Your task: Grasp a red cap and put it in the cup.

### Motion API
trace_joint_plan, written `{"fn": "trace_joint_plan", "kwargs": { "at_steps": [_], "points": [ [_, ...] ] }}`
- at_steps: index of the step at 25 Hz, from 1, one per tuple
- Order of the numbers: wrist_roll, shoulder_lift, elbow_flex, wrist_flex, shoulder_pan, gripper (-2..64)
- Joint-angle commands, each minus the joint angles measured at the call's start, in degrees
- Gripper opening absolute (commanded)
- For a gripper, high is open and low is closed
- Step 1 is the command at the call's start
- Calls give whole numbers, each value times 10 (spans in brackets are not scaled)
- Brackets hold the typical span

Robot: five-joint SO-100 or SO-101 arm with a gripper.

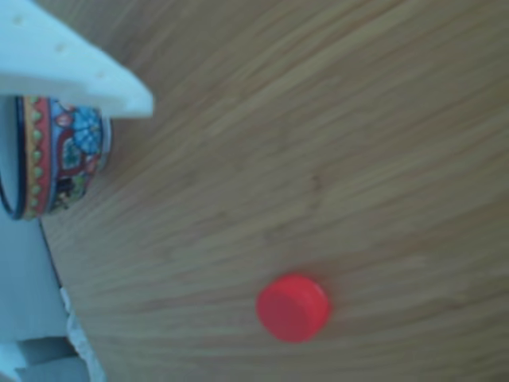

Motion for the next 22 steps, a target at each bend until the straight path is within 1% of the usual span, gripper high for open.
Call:
{"fn": "trace_joint_plan", "kwargs": {
  "at_steps": [1,8,16,20,22],
  "points": [
    [-1,0,-47,38,1,532],
    [-1,-52,-75,39,-3,532],
    [0,-55,-97,30,-40,532],
    [-1,-57,-104,26,-43,532],
    [-1,-76,-106,26,-33,532]
  ]
}}
